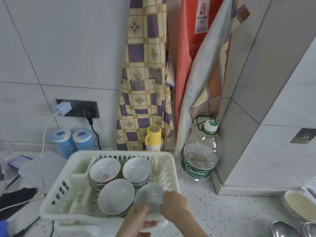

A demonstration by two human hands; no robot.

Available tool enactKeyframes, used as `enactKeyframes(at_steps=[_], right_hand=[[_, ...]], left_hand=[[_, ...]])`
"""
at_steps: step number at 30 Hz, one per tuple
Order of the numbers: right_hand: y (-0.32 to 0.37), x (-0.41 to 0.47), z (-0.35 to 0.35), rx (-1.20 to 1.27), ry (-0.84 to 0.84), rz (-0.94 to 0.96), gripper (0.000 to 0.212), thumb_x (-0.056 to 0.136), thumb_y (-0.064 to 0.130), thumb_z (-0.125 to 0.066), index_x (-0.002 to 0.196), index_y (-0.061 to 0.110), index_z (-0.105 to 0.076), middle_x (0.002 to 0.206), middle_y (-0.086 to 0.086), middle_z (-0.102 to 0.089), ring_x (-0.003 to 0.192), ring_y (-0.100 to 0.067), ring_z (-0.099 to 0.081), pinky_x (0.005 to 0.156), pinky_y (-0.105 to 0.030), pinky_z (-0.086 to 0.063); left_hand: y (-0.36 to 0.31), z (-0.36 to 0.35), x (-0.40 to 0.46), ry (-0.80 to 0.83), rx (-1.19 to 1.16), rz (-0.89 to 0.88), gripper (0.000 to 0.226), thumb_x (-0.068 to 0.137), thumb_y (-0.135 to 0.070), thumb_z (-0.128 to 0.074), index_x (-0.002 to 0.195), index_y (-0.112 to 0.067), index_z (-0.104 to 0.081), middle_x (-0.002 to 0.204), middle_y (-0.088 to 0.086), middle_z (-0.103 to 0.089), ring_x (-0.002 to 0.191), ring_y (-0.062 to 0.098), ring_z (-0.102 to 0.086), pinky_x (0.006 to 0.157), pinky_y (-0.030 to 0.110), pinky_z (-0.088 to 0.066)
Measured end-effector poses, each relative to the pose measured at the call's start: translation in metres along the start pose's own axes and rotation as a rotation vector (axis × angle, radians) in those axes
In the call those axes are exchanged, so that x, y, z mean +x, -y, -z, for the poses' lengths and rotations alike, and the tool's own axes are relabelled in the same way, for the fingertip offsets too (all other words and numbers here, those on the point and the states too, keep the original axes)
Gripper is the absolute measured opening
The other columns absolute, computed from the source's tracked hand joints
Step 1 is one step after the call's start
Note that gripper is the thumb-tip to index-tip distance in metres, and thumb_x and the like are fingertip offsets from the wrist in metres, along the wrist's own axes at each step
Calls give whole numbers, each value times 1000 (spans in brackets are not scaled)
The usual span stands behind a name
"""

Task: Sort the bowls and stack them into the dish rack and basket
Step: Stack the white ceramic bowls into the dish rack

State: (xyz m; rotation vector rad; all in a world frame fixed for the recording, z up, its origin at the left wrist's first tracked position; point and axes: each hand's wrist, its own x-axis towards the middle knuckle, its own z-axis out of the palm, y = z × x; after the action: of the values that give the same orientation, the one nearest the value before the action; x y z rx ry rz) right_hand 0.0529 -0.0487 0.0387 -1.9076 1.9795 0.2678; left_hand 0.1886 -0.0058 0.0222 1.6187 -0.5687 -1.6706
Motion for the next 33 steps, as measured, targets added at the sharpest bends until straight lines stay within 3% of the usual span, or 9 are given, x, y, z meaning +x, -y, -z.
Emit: enactKeyframes(at_steps=[6,9,12,14,16,20,26,29,33], right_hand=[[-4,3,10,-21,48,136,33,95,14,-50,127,7,-53,128,-9,-57,117,-26,-59,95,-32,-47],[-19,-1,16,150,49,198,31,95,14,-46,123,5,-56,124,-12,-59,111,-27,-61,89,-32,-50],[-51,-15,16,413,56,306,35,94,19,-42,122,10,-61,119,-12,-64,101,-29,-64,85,-34,-55],[-78,-26,14,605,49,331,35,94,20,-45,125,17,-62,115,-7,-68,84,-16,-66,74,-28,-54],[-109,-37,12,754,19,321,34,95,19,-46,125,21,-62,104,1,-73,52,4,-52,54,-16,-44],[-173,-63,5,1015,13,182,32,96,16,-44,122,22,-61,92,4,-75,32,-3,-36,40,-14,-32],[-258,-99,-20,1217,-124,-145,28,95,10,-46,114,20,-64,80,5,-76,48,-14,-36,50,-24,-37],[-294,-121,-34,1295,-252,-278,24,95,13,-49,109,22,-66,78,7,-76,50,-9,-45,55,-22,-43],[-354,-153,-46,1385,-412,-417,17,95,15,-54,100,22,-69,76,5,-75,45,-5,-45,48,-19,-40]], left_hand=[[-1,-18,-7,-181,67,-42,58,97,-17,-55,149,-21,-30,114,1,-56,63,26,-74,46,26,-47],[1,-31,-18,-267,119,-95,56,98,-20,-50,150,-25,-30,127,2,-55,74,24,-73,54,26,-45],[5,-46,-37,-319,154,-196,39,97,-25,-50,135,-29,-42,125,1,-58,79,20,-71,56,27,-38],[9,-61,-51,-350,125,-261,28,98,-26,-52,125,-29,-46,122,2,-60,74,20,-68,54,28,-33],[12,-82,-62,-353,90,-322,28,96,-24,-59,123,-27,-51,113,-1,-64,71,21,-66,54,30,-33],[23,-136,-81,-264,61,-389,29,92,-18,-63,118,-29,-56,105,-6,-68,64,17,-63,56,31,-37],[71,-207,-83,17,205,-301,23,96,-15,-54,110,-33,-55,94,-3,-75,59,15,-62,52,28,-36],[104,-235,-84,169,360,-214,18,97,-18,-52,106,-33,-57,89,-6,-75,60,12,-64,51,23,-38],[145,-280,-92,370,558,-101,16,98,-19,-48,107,-26,-59,94,-3,-74,61,8,-63,46,16,-37]])
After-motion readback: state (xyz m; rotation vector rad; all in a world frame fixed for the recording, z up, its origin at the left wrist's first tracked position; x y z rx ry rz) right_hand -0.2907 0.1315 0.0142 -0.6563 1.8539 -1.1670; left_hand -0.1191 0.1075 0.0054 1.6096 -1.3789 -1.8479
